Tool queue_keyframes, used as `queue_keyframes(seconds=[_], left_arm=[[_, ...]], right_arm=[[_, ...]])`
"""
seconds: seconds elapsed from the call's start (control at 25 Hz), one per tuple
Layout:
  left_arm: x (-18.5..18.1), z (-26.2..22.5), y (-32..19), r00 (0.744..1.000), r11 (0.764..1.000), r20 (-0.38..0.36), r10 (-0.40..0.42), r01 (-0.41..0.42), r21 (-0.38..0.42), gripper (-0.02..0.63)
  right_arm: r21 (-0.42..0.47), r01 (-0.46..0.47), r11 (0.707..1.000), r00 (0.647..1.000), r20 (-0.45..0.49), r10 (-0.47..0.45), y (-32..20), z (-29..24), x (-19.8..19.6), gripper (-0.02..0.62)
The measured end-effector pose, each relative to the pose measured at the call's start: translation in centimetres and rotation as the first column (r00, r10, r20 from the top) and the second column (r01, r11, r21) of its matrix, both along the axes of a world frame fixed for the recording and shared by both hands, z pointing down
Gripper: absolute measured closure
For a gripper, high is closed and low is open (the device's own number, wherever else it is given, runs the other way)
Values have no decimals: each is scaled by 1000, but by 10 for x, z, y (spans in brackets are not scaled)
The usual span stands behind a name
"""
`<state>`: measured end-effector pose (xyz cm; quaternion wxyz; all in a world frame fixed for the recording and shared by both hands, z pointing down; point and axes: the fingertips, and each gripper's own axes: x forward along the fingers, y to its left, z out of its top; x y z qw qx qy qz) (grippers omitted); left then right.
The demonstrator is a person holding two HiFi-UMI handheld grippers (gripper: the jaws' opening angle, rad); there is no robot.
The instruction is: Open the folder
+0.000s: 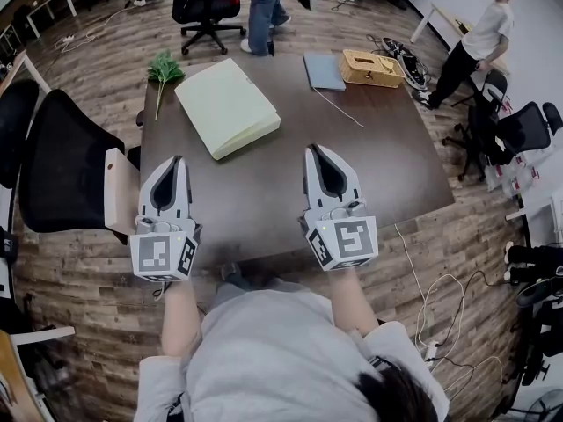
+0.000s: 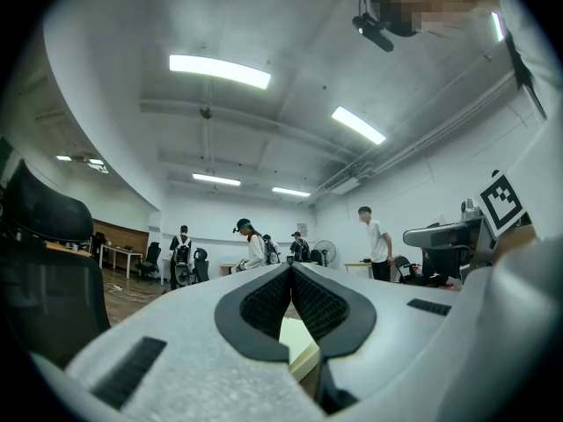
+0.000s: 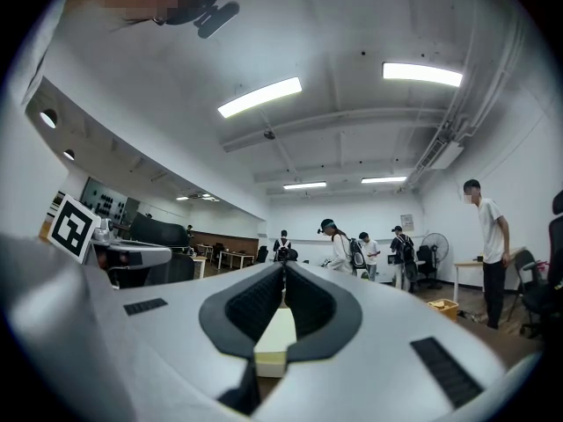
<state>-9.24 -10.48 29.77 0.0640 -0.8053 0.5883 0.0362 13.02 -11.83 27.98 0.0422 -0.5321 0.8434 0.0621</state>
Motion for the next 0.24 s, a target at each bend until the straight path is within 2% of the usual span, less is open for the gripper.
queue_keyframes(seconds=[0.24], left_arm=[[-4,1,-6,1000,1000,-8,-1,1,-2,598]], right_arm=[[3,-6,1000,1000,3,6,-5,0,-2,578]])
